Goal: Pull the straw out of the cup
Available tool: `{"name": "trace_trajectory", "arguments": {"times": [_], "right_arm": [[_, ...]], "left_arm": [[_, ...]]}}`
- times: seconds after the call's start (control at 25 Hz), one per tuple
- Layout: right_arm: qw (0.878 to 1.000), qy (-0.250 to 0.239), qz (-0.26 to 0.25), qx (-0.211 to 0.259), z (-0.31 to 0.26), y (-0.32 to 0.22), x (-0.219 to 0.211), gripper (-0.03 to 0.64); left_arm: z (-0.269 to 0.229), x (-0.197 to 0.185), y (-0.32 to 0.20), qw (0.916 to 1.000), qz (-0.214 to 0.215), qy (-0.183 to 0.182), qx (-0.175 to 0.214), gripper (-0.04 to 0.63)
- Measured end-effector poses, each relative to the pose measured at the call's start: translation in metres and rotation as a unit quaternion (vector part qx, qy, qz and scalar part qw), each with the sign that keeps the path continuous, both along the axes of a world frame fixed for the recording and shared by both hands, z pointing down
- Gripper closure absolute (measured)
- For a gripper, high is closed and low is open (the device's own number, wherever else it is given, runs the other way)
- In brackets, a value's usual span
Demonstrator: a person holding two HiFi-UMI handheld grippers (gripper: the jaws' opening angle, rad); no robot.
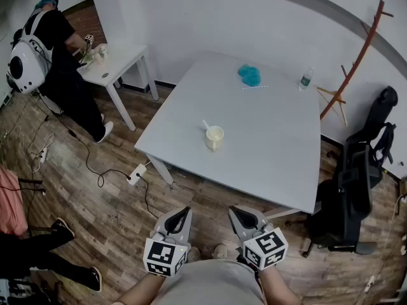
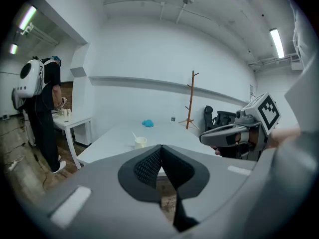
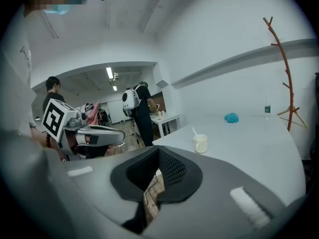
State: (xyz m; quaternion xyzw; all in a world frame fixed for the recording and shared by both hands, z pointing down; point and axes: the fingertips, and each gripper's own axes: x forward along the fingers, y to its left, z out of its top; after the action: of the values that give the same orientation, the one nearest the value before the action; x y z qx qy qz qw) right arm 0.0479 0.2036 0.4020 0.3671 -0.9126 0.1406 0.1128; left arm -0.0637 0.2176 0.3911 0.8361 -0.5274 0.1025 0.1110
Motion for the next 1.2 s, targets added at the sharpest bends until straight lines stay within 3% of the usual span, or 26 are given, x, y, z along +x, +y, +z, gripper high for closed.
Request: {"name": "trace_trajectory", "arguments": {"times": [0.32, 0.48, 1.2], "right_arm": [[1.0, 0.006, 0.001, 0.005, 0.0, 0.007, -0.007, 0.614], [1.0, -0.017, 0.007, 0.0, -0.002, 0.011, -0.011, 0.611], [0.998, -0.03, 0.052, -0.014, 0.016, 0.032, -0.029, 0.611]], "left_arm": [[-0.003, -0.008, 0.005, 1.0, -0.001, 0.001, 0.005, 0.576], [-0.003, -0.013, 0.01, 1.0, 0.001, 0.005, 0.006, 0.577], [0.008, -0.023, 0.024, 0.9991, 0.037, 0.016, 0.006, 0.576]]}}
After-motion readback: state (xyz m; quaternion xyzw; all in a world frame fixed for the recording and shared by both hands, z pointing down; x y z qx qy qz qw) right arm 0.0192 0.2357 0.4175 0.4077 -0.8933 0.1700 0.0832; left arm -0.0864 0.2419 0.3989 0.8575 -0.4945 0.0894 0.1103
